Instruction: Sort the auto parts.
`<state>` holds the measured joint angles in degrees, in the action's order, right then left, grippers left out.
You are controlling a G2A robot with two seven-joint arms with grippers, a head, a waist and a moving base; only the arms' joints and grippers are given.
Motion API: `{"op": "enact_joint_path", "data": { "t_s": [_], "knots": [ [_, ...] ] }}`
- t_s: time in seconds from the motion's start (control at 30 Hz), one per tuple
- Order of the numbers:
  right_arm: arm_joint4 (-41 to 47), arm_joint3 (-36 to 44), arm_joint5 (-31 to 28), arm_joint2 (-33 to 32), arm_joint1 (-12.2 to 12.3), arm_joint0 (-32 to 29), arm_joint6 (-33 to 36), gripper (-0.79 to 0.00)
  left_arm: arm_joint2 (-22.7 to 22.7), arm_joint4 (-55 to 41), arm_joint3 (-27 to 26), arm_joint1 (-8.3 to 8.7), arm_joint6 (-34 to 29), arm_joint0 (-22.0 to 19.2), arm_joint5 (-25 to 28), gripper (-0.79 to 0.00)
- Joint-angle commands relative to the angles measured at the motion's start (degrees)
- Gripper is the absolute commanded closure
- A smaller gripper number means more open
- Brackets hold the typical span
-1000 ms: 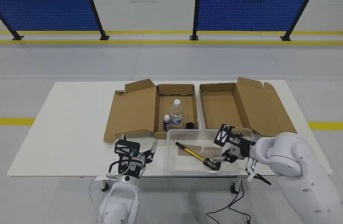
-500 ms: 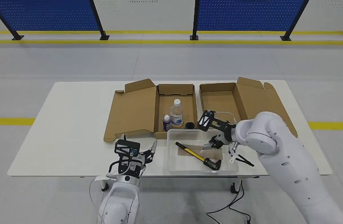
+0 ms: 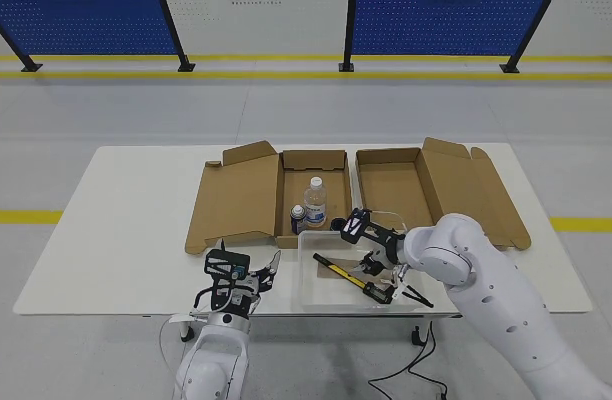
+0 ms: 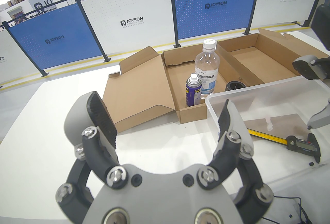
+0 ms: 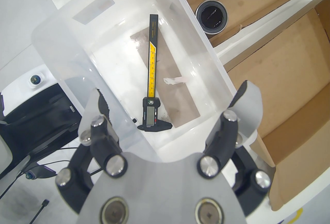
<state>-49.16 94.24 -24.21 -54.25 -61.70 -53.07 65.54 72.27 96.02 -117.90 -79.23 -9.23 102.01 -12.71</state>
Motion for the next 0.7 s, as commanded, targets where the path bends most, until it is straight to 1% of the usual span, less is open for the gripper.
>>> {"op": "enact_joint_path", "data": {
  "t_s": [0.0, 0.4, 0.47, 0.53, 0.67],
  "knots": [
    [0.0, 0.0, 0.0, 0.0, 0.0, 0.0, 0.0, -0.785, 0.0, 0.0, 0.0, 0.0, 0.0, 0.0, 0.0, -0.785],
    [0.0, 0.0, 0.0, 0.0, 0.0, 0.0, 0.0, -0.785, 0.0, 0.0, 0.0, 0.0, 0.0, 0.0, 0.0, -0.785],
    [-1.3, -0.6, 1.2, -0.2, 0.1, -0.4, 0.1, -0.785, 0.0, 0.0, 0.0, 0.0, 0.0, 0.0, 0.0, -0.785],
    [-0.6, -0.2, 2.2, -0.7, 0.2, -0.7, 0.1, -0.785, 0.0, 0.0, 0.0, 0.0, 0.0, 0.0, 0.0, -0.785],
    [0.0, 1.2, 3.7, 0.0, 0.2, -0.7, 4.0, -0.785, 0.0, 0.0, 0.0, 0.0, 0.0, 0.0, 0.0, -0.785]
  ]
}}
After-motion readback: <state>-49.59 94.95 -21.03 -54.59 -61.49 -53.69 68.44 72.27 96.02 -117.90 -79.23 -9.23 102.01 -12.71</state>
